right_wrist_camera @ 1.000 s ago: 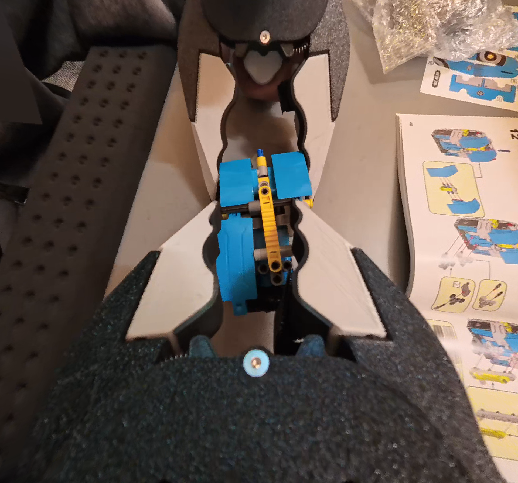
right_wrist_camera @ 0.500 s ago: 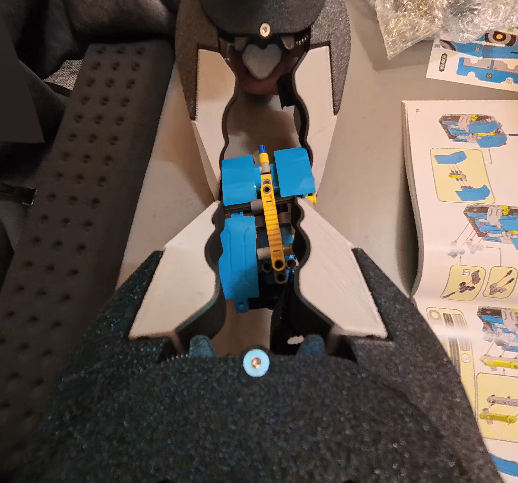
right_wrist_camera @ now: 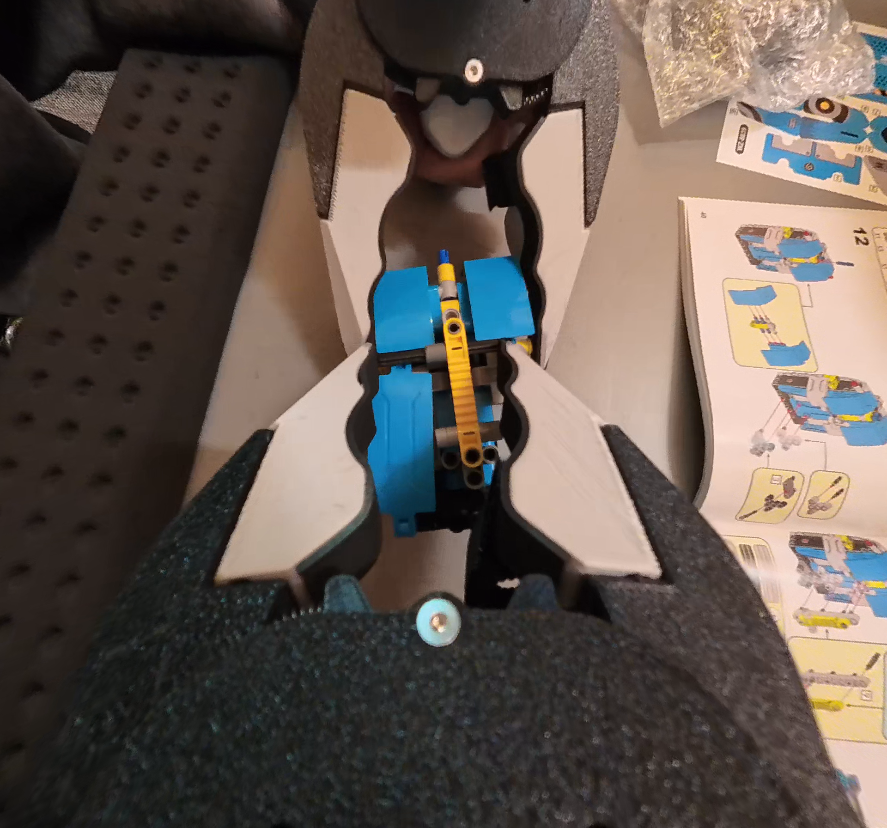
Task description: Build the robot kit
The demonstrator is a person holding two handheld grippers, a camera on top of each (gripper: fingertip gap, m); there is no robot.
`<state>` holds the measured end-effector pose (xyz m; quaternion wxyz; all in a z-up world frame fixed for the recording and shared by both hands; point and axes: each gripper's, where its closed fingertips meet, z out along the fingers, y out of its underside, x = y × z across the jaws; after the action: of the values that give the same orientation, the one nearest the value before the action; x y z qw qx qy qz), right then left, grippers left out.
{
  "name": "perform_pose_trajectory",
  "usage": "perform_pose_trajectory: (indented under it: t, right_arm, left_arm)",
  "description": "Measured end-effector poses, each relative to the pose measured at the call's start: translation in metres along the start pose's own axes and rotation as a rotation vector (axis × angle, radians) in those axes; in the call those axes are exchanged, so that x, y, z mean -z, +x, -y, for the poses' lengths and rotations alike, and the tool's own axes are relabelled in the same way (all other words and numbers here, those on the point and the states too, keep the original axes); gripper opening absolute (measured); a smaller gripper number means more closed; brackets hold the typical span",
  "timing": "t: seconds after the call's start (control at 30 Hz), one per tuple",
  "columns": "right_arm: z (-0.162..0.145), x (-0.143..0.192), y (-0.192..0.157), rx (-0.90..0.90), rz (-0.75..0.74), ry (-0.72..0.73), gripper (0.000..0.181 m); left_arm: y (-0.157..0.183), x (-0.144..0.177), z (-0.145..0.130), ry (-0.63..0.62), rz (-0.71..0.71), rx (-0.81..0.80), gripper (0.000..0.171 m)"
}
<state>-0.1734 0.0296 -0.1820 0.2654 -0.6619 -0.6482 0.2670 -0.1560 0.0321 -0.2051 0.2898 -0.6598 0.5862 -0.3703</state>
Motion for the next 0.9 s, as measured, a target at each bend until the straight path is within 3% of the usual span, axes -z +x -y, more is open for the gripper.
perform_pose_trajectory:
  t: [0.63,0.9]
  right_arm:
    - [-0.008,0.004,-0.004,-0.044,-0.001,-0.057,0.047]
    - [0.003,0.013,-0.009,-0.066,0.076,0.025,0.054]
  left_arm:
    - [0.001,-0.006,-0.001,-0.013,0.000,0.062,0.082]
    - [0.014,0.000,-0.005,-0.044,-0.153,-0.062,0.082]
